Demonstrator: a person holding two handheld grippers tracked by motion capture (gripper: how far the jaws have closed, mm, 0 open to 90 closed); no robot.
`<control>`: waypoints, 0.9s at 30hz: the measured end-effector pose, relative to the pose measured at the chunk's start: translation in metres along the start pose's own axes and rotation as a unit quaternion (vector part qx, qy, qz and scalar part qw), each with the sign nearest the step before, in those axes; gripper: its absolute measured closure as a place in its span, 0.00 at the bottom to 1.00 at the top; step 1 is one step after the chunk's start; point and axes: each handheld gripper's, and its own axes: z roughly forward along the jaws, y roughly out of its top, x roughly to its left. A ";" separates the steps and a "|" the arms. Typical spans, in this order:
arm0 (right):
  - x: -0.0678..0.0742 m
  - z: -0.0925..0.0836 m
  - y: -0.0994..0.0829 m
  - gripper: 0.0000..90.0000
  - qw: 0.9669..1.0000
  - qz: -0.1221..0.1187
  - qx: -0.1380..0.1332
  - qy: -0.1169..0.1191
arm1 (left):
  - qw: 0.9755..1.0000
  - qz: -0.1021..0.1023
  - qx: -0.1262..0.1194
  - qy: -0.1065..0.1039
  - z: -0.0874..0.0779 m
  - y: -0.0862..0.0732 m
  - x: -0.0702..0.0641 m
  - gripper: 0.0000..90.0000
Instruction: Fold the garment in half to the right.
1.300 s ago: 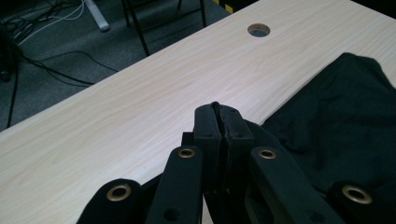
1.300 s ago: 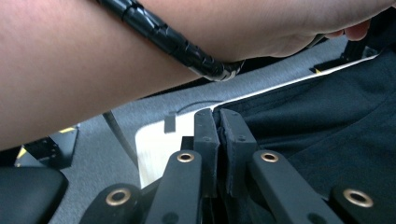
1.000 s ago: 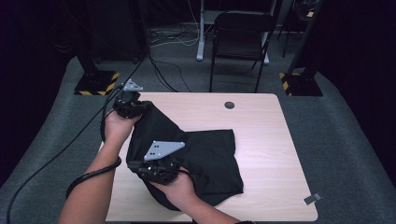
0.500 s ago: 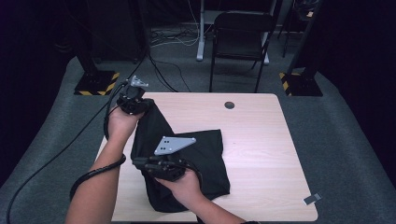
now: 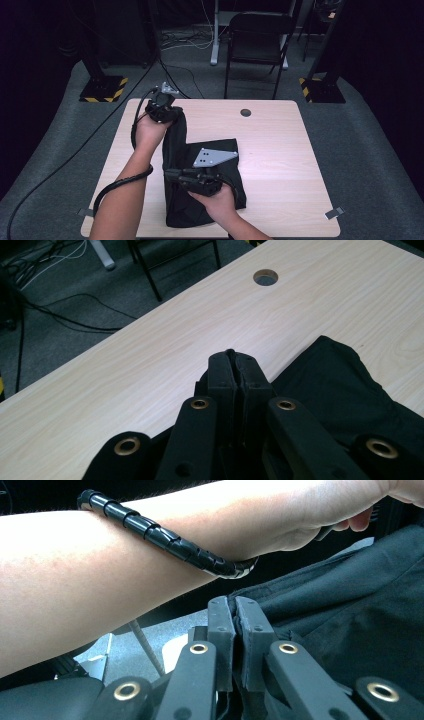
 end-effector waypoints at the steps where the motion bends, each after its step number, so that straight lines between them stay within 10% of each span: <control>1: -0.001 -0.002 -0.001 0.96 1.000 0.002 -0.001 -0.001 | 1.000 0.002 0.001 -0.001 0.002 0.001 -0.002 0.96; 27: -0.016 -0.035 -0.020 0.96 0.999 0.011 0.005 -0.035 | 1.000 -0.010 -0.021 -0.021 0.039 0.008 -0.031 0.96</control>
